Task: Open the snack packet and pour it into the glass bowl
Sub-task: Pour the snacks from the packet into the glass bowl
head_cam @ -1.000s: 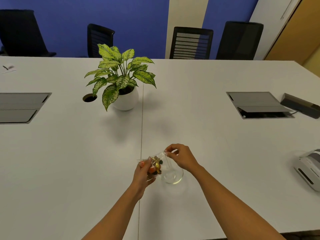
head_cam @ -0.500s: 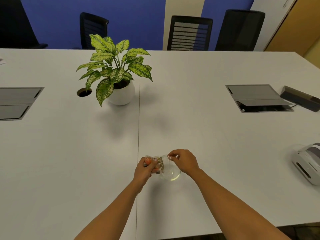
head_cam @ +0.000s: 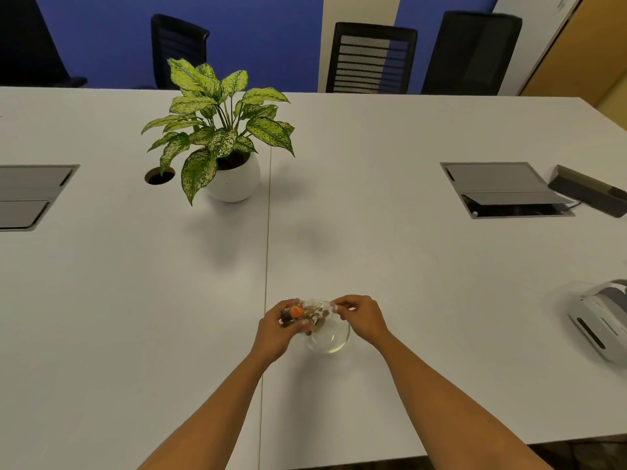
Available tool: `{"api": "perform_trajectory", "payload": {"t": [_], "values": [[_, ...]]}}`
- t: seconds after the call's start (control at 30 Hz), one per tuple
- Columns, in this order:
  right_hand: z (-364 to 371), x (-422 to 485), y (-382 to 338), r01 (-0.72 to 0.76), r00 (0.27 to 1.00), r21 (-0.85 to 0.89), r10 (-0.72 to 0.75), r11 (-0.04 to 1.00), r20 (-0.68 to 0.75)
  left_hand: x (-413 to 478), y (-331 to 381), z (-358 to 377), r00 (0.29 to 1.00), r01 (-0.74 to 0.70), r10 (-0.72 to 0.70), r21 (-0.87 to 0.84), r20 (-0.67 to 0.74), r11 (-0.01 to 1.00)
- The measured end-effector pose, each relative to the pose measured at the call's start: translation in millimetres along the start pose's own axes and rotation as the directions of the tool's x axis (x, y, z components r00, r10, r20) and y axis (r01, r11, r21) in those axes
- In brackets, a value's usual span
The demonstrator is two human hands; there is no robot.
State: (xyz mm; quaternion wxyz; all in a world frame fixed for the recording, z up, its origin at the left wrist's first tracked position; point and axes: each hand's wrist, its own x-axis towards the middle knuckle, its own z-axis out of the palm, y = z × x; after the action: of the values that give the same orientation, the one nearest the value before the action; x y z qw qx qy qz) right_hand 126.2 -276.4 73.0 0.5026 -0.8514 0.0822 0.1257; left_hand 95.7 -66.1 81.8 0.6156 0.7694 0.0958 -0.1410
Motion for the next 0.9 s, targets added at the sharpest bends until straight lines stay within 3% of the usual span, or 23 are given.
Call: {"api": "perform_trajectory", "payload": {"t": [0.13, 0.3, 0.5, 0.9], "values": [[-2, -1, 0, -0.020, 0.999, 0.061, 0.018, 0.998, 0.039, 0, 0, 3, 0.998, -0.032, 0.034, 0.036, -0.044, 0.999], [-3, -6, -3, -0.132, 0.986, 0.261, 0.101, 0.956, 0.130, 4, 4, 3, 0.998, -0.054, 0.058, 0.120, -0.034, 0.991], [0, -5, 6, -0.084, 0.996, 0.182, 0.079, 0.980, 0.037, 6, 10, 6, 0.998, -0.047, 0.052, 0.193, -0.020, 0.980], [6, -7, 13, -0.083, 0.997, 0.106, 0.083, 0.991, -0.001, 9, 16, 4, 0.993, -0.096, 0.114, 0.374, -0.025, 0.923]]}}
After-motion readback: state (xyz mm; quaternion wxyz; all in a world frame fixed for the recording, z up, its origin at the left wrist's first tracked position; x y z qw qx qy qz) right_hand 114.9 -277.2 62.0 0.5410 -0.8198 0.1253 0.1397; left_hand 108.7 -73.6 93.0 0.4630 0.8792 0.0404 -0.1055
